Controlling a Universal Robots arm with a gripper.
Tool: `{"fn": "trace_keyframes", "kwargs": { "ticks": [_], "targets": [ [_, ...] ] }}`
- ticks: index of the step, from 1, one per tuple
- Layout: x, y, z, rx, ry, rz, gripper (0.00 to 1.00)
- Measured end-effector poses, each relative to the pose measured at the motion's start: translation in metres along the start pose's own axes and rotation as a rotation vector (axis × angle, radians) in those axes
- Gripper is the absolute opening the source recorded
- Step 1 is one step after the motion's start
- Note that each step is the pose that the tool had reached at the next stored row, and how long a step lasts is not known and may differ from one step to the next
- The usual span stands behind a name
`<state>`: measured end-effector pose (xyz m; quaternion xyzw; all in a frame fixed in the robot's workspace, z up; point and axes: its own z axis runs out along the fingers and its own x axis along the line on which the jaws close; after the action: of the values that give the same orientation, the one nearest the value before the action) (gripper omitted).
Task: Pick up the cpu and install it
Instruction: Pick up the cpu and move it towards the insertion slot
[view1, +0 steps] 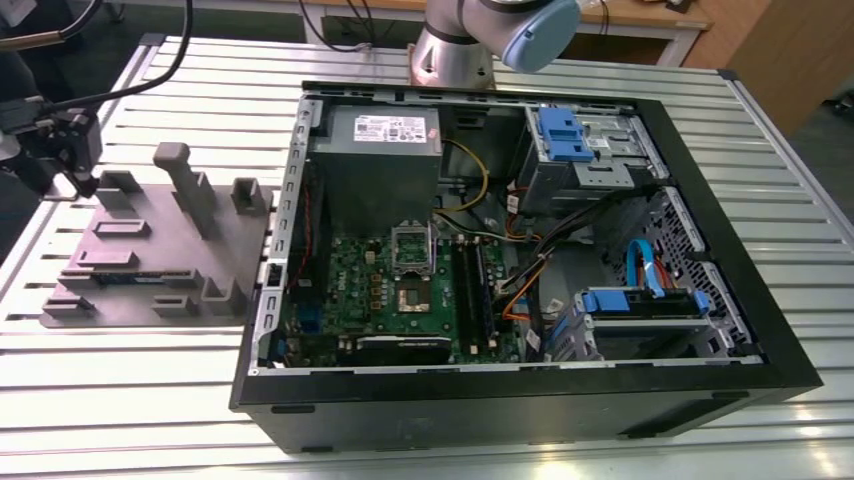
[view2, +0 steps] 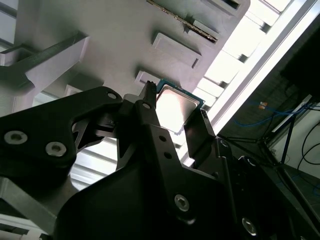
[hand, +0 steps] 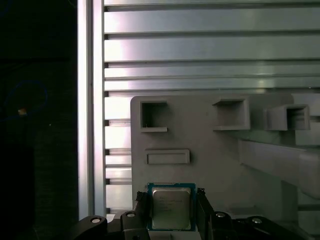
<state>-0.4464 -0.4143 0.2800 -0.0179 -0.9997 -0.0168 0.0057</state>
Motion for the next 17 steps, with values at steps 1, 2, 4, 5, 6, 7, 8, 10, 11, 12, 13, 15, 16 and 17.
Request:
{"fn": "trace_keyframes", "kwargs": {
  "ticks": [1, 2, 4, 5, 6, 7, 8, 10, 11, 12, 13, 15, 16, 17],
  "targets": [
    [0.0000, 0.0000, -0.0003, 0.0001, 0.0000, 0.000, 0.47],
    [0.0000, 0.0000, -0.0006, 0.0000, 0.0000, 0.000, 0.47],
    [0.0000, 0.0000, -0.0012, 0.0000, 0.0000, 0.000, 0.47],
    [0.0000, 0.0000, -0.0016, 0.0000, -0.0001, 0.000, 0.47],
    [0.0000, 0.0001, -0.0020, 0.0000, 0.0000, 0.000, 0.47],
    [0.0001, 0.0001, -0.0023, 0.0000, 0.0000, 0.000, 0.47],
    [0.0000, 0.0001, -0.0027, 0.0000, 0.0000, 0.000, 0.47],
    [0.0000, 0.0001, -0.0032, -0.0001, -0.0002, 0.000, 0.47],
    [0.0000, 0.0001, -0.0036, -0.0001, -0.0002, 0.000, 0.47],
    [0.0000, 0.0001, -0.0040, 0.0000, -0.0001, 0.000, 0.47],
    [0.0000, 0.0002, -0.0044, 0.0000, -0.0001, 0.000, 0.47],
    [0.0001, 0.0002, -0.0050, 0.0000, -0.0001, 0.000, 0.47],
    [0.0001, 0.0002, -0.0053, -0.0001, -0.0002, 0.000, 0.47],
    [0.0001, 0.0002, -0.0056, -0.0001, -0.0001, 0.000, 0.47]
  ]
}}
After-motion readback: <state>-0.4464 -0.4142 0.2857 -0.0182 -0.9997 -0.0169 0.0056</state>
